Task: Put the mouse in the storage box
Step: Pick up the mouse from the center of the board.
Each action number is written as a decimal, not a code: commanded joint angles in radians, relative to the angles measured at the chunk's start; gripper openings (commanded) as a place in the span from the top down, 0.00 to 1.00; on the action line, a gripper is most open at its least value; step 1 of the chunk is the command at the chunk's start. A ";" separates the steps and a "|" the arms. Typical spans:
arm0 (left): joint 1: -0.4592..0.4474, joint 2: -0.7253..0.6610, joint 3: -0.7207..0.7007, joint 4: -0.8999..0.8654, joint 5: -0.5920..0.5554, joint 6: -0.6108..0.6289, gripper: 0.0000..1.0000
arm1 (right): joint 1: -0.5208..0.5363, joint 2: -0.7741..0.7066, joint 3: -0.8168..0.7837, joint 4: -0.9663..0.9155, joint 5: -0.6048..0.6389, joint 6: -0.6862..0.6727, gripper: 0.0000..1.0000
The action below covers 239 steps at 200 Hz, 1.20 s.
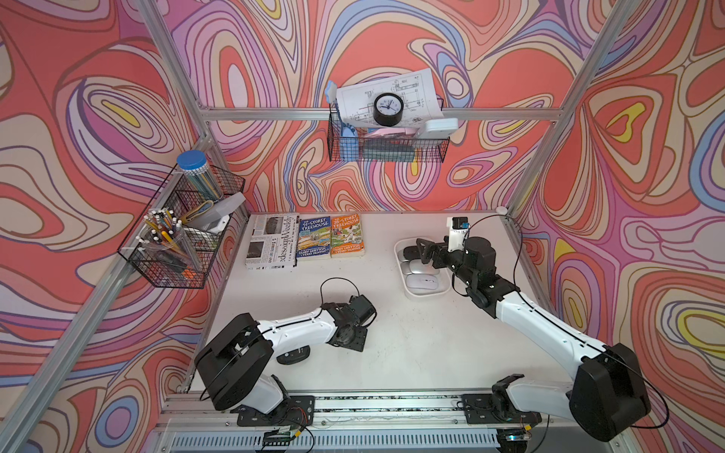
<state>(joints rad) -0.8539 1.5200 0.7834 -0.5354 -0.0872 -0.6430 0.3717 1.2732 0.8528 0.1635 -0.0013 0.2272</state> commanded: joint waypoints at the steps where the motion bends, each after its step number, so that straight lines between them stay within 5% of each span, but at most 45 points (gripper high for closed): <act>1: -0.012 0.037 0.039 -0.008 -0.061 0.031 0.30 | -0.005 -0.005 0.023 -0.013 -0.009 0.004 0.02; 31: -0.014 0.090 0.063 0.020 -0.063 0.068 0.31 | -0.005 -0.005 0.026 -0.018 -0.007 -0.001 0.02; 93: -0.025 0.111 0.065 0.034 -0.053 0.063 0.50 | -0.005 0.003 0.038 -0.039 0.001 -0.005 0.02; 154: -0.025 -0.078 0.044 0.122 -0.001 0.107 0.53 | -0.005 0.006 0.086 -0.102 -0.025 0.037 0.02; 199: -0.024 -0.292 0.048 0.264 0.048 0.230 0.51 | -0.004 0.000 0.173 -0.235 -0.148 0.119 0.06; 239: -0.024 -0.331 0.111 0.318 0.015 0.310 0.50 | -0.001 -0.018 0.138 -0.229 -0.377 0.299 0.16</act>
<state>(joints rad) -0.8776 1.1961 0.8433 -0.2813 -0.0597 -0.4152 0.3717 1.2739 1.0142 -0.0456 -0.2024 0.3882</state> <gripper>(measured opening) 0.529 0.855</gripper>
